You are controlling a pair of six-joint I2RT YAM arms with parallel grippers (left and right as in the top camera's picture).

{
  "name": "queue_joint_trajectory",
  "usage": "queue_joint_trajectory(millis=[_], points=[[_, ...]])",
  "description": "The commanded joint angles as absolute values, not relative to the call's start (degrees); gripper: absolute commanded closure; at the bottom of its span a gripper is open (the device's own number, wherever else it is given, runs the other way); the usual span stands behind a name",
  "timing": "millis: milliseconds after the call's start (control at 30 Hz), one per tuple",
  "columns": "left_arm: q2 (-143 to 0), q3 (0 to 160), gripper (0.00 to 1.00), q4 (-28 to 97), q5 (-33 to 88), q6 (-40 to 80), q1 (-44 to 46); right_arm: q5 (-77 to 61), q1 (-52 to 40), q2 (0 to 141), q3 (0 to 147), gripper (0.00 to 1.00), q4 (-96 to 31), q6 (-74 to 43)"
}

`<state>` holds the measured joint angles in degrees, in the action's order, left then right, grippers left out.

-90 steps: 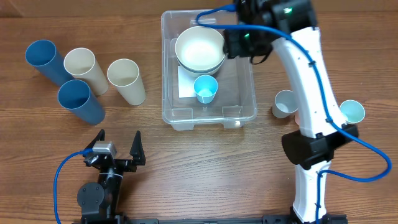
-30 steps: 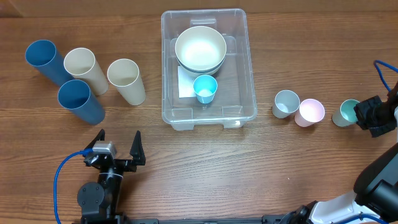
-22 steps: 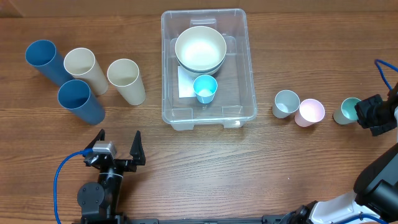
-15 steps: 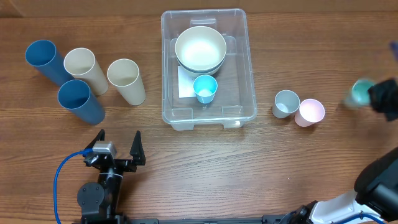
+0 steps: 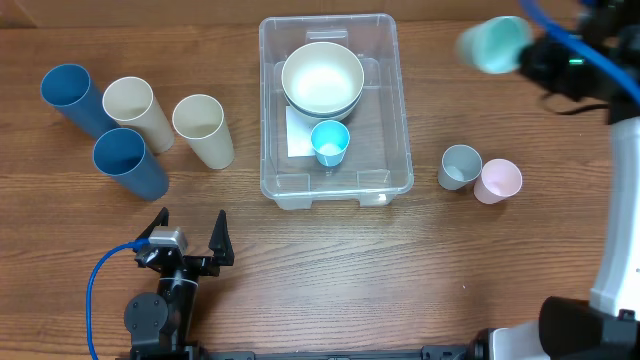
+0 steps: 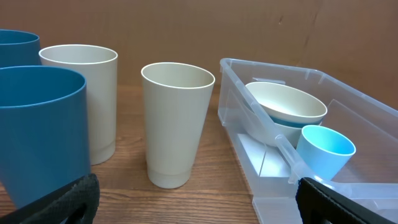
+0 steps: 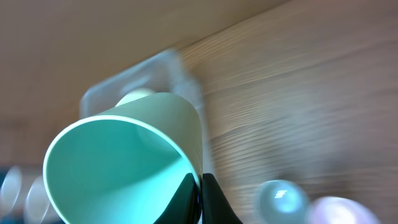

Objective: Pack container
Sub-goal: 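Carry the mint cup into the bin and stack it on the light blue cup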

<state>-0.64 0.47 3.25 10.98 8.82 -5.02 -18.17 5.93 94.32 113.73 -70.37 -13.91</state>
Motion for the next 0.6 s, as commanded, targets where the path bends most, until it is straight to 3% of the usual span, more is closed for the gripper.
queue_joint_trajectory(millis=[0, 267, 567], points=[[-0.3, 0.3, 0.00, 3.2, 11.6, 9.2, -5.6, -13.0, -5.4, 94.3, 114.5, 0.96, -70.2, -13.2], [-0.3, 0.3, 0.00, 3.2, 11.6, 9.2, -5.6, -7.4, -22.8, 103.1, 111.3, 0.96, -68.6, -13.5], [-0.3, 0.3, 0.00, 3.2, 11.6, 9.2, -5.6, -5.6, -25.4, 107.0, 110.1, 0.96, -68.9, -15.0]])
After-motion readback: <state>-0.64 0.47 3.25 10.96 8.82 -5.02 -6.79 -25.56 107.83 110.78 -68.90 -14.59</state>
